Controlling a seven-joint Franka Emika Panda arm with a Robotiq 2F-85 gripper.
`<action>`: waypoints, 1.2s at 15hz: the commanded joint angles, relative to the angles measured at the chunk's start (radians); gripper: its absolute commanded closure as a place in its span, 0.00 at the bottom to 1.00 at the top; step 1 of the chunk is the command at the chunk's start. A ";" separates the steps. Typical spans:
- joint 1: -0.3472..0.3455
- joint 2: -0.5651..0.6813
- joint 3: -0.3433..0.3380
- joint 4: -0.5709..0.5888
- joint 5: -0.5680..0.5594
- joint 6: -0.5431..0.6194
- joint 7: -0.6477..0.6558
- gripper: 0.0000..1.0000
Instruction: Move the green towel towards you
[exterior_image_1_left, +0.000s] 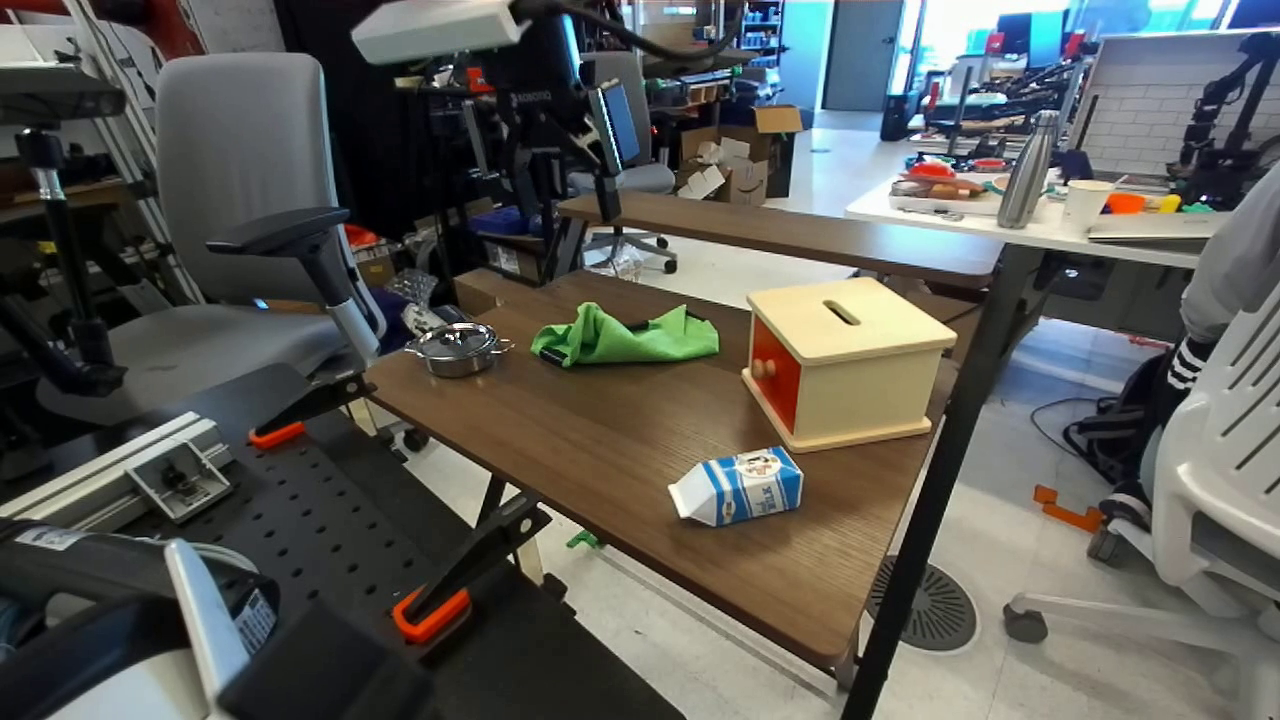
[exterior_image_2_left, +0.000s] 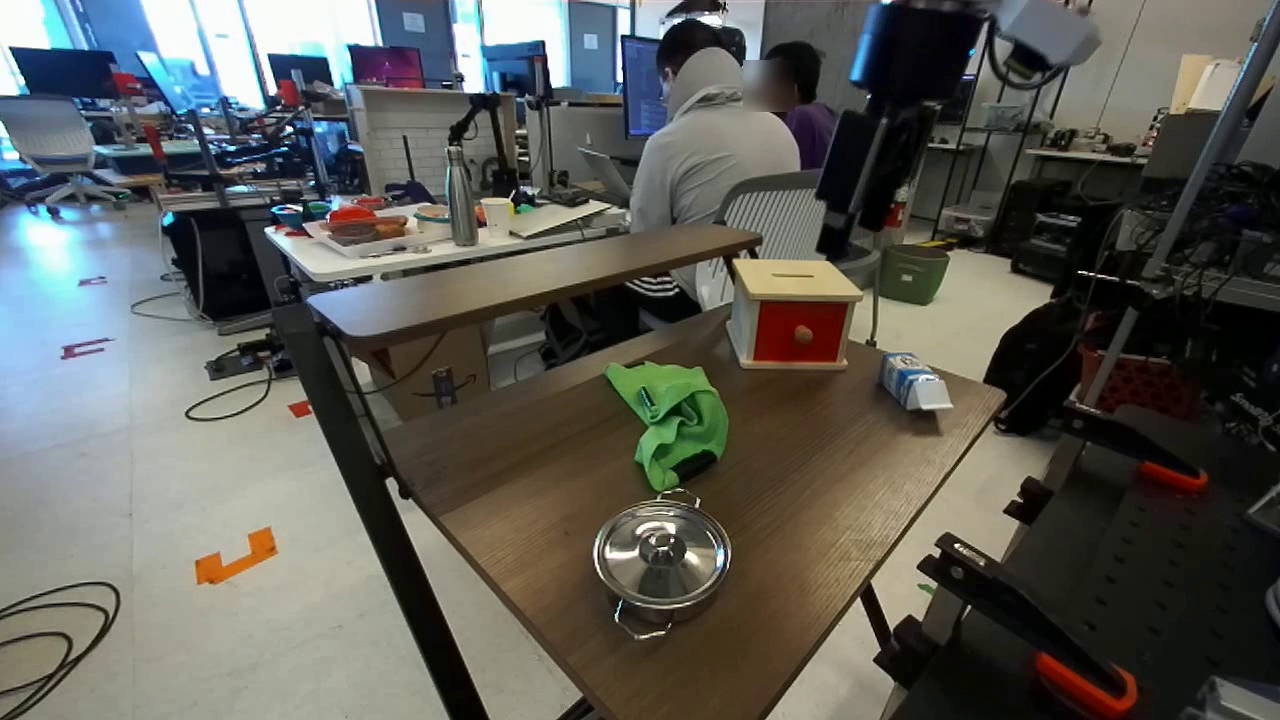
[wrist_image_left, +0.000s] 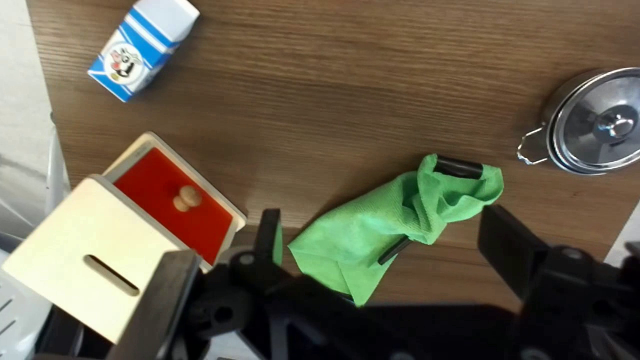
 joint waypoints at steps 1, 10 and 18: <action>0.017 0.198 0.021 0.169 0.008 0.016 -0.007 0.00; 0.069 0.557 0.028 0.506 -0.034 -0.073 -0.042 0.00; 0.094 0.752 0.020 0.712 -0.066 -0.190 -0.066 0.00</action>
